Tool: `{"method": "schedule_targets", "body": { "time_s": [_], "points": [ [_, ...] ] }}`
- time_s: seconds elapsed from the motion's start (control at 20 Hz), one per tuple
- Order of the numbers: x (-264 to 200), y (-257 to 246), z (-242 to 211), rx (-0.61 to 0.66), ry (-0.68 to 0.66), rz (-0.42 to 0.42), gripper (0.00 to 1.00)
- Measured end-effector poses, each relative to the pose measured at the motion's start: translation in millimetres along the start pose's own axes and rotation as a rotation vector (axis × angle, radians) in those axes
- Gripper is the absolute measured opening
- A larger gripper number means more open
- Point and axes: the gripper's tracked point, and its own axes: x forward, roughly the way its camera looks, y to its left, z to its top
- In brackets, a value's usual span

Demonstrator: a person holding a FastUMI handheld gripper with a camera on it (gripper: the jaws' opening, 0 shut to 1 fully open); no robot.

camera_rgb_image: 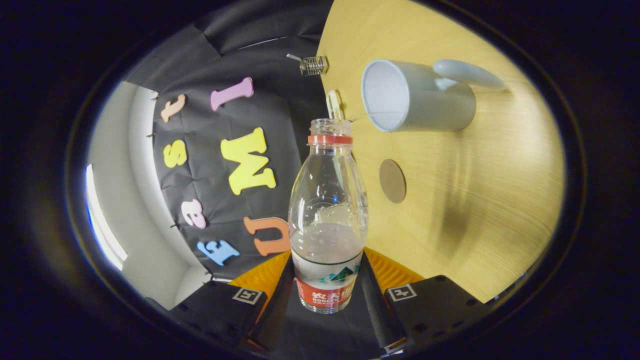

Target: Take the bottle from table, then pour the juice into the cup, finally place the bottle on the coaster

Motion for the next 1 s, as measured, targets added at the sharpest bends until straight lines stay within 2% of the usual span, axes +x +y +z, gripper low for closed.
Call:
{"method": "schedule_targets", "body": {
  "time_s": [1.0],
  "points": [
    [-0.6, 10.5, -1.1, 0.079, 0.014, 0.001, 0.76]
  ]
}}
